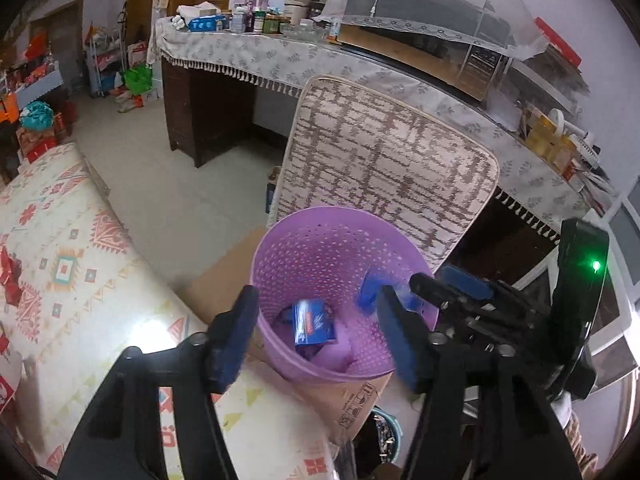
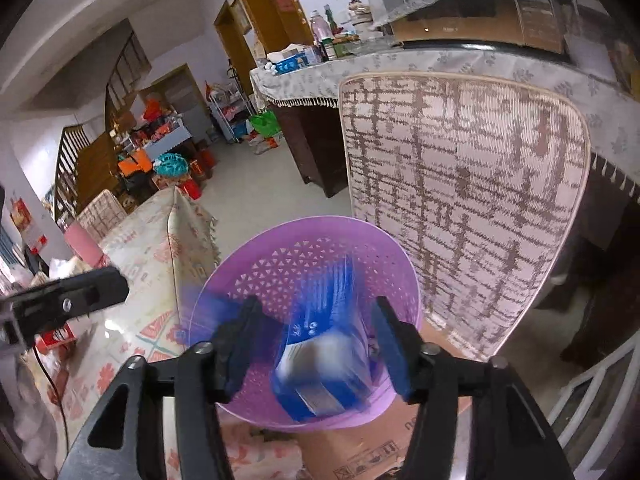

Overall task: Collect trash
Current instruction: 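Return to the table and grasp the red cigarette box with the left tool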

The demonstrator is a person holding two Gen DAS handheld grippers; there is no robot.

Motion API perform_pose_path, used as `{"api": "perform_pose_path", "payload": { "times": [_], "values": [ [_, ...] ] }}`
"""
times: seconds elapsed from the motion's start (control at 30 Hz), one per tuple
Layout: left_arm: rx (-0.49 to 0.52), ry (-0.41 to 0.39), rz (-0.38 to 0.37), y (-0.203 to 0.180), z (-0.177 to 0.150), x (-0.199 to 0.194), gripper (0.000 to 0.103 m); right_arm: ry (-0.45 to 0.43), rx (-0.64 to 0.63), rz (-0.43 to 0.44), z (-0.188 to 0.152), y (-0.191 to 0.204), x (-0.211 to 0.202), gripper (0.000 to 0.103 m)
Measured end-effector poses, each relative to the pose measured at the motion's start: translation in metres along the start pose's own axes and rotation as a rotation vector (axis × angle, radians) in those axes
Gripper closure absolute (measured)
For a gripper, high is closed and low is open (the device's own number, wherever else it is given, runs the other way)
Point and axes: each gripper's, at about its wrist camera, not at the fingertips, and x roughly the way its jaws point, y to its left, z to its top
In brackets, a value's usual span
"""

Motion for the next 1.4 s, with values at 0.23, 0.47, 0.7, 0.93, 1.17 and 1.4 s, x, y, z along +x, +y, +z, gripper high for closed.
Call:
{"api": "perform_pose_path", "payload": {
  "times": [0.23, 0.47, 0.7, 0.93, 1.17, 1.4],
  "values": [
    [-0.041, 0.007, 0.026, 0.018, -0.031, -0.019, 0.034, 0.011, -0.005, 0.014, -0.012, 0.008, -0.002, 0.037],
    [-0.139, 0.016, 0.046, 0.051, -0.075, -0.046, 0.034, 0.039, -0.044, 0.083, -0.032, 0.045, -0.005, 0.033],
    [-0.281, -0.024, 0.135, 0.112, -0.133, -0.103, 0.033, 0.113, -0.142, 0.197, -0.065, 0.12, 0.007, 0.032],
    [-0.414, -0.058, 0.351, 0.194, -0.198, -0.17, 0.028, 0.21, -0.224, 0.317, -0.106, 0.2, 0.025, 0.031],
    [-0.48, -0.015, 0.535, 0.275, -0.231, -0.19, 0.021, 0.257, -0.268, 0.356, -0.134, 0.246, 0.028, 0.03],
    [-0.508, 0.039, 0.5, 0.32, -0.231, -0.16, 0.021, 0.26, -0.301, 0.317, -0.138, 0.257, 0.02, 0.029]
  ]
}}
